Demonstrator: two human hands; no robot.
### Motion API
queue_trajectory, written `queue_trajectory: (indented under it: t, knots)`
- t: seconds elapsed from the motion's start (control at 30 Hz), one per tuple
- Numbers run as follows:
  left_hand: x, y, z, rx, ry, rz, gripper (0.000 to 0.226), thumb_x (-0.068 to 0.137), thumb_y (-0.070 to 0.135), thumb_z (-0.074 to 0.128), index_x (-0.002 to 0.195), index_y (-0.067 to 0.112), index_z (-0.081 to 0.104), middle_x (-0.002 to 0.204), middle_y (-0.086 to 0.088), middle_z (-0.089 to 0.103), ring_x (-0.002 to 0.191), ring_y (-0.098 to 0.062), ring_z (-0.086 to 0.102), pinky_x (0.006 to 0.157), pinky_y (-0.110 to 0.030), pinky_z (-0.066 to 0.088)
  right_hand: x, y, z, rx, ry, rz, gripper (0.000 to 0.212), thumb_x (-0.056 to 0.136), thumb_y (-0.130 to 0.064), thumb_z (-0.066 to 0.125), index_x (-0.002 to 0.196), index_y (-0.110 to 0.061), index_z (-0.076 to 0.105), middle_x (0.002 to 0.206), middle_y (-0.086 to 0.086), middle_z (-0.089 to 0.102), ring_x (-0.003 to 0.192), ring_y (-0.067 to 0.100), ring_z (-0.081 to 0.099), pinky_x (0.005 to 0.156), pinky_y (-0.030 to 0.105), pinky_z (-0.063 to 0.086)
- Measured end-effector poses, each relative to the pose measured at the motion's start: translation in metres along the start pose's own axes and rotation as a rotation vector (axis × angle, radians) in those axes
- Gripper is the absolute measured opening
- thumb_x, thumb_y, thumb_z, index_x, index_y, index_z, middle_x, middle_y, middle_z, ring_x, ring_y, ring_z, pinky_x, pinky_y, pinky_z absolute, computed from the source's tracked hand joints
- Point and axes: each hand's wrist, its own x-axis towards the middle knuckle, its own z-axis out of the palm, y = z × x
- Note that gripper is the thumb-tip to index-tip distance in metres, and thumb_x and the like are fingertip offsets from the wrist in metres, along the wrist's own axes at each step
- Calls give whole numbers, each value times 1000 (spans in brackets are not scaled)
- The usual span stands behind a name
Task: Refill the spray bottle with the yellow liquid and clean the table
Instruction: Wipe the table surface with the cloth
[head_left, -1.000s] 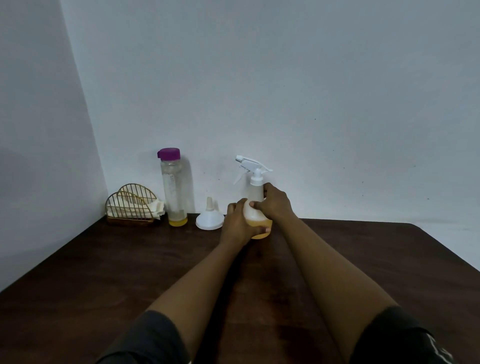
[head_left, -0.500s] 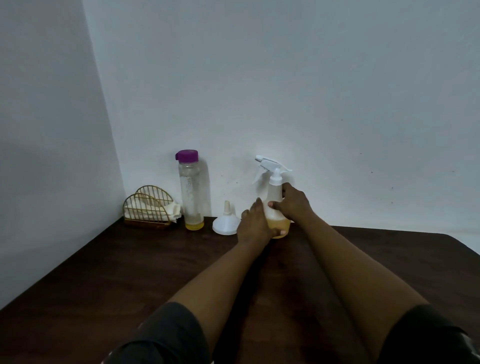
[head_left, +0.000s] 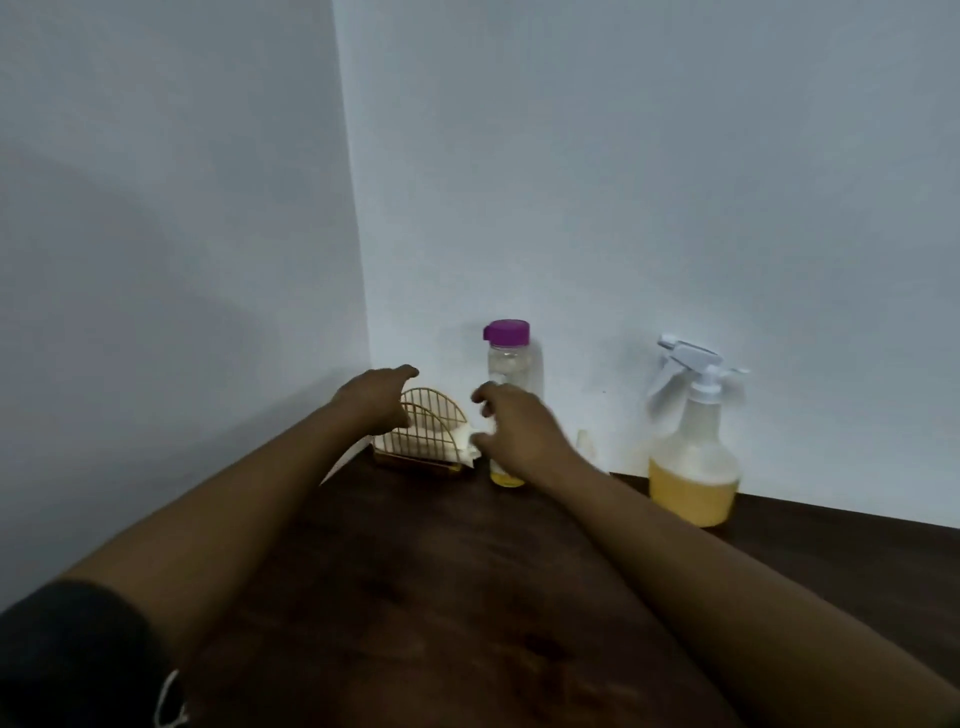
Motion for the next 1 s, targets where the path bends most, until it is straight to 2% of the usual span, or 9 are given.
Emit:
queue_trajectory:
  t: [0.1, 0.23, 0.33, 0.43, 0.67, 0.8, 0.87, 0.93, 1.0]
  knots:
    - [19, -12, 21, -19, -119, 98, 97, 77, 24, 75, 151, 21, 12, 156, -8, 25, 140, -27, 29, 113, -40, 28, 39, -17, 39, -60, -187, 35, 64, 83, -15, 65, 139, -7, 35, 134, 17, 46, 124, 32, 45, 100, 37, 40]
    - [37, -16, 42, -117, -122, 113, 108, 73, 29, 78, 152, 20, 5, 159, -6, 15, 143, -29, 20, 115, -42, 24, 77, -16, 62, -95, -250, 141, 79, 82, -12, 68, 144, -3, 20, 141, 19, 37, 130, 33, 38, 103, 37, 37]
    - [44, -24, 50, -127, -98, 141, 102, 73, 30, 78, 151, 20, 13, 156, -6, 21, 141, -27, 25, 113, -41, 28, 93, -14, 70, -125, -285, 250, 72, 85, -10, 65, 142, 0, 22, 141, 20, 33, 127, 34, 43, 98, 35, 41]
    - [41, -35, 47, -174, -57, 192, 92, 75, 30, 77, 148, 24, 23, 153, -3, 29, 137, -23, 33, 111, -38, 32, 97, -16, 74, -141, -302, 254, 57, 88, -8, 58, 138, -1, 31, 137, 18, 38, 123, 31, 47, 93, 33, 43]
    - [1, -35, 31, -280, -66, 249, 83, 78, 40, 73, 147, 26, 28, 151, -1, 32, 136, -20, 34, 107, -29, 29, 76, -31, 43, -318, -429, 122, 62, 78, -33, 74, 124, -2, 46, 119, 11, 58, 109, 26, 55, 76, 30, 41]
    - [-37, -32, 36, -433, -45, 258, 78, 81, 38, 70, 146, 31, 27, 154, 4, 28, 138, -18, 32, 106, -27, 28, 55, -37, 24, -334, -518, 25, 44, 77, -35, 75, 102, -6, 53, 79, -1, 57, 78, 18, 55, 55, 22, 38]
    - [-52, -31, 37, -471, -53, 251, 78, 81, 39, 69, 146, 34, 26, 155, 5, 26, 139, -17, 31, 108, -31, 29, 46, -37, 10, -349, -502, -65, 45, 82, -29, 70, 117, -4, 58, 100, 5, 64, 95, 22, 60, 73, 24, 47]
    - [-61, -30, 36, -477, -64, 240, 78, 82, 39, 68, 146, 36, 25, 156, 4, 23, 140, -18, 29, 109, -34, 30, 38, -32, -5, -294, -381, -180, 40, 84, -21, 68, 122, -12, 60, 116, 5, 63, 107, 22, 59, 89, 31, 47]
    - [-67, -28, 33, -476, -76, 232, 78, 82, 40, 68, 147, 35, 23, 157, 3, 22, 140, -20, 29, 109, -36, 30, 29, -26, -13, -327, -324, -330, 29, 84, -17, 65, 113, -19, 66, 107, 1, 64, 100, 18, 60, 82, 34, 49]
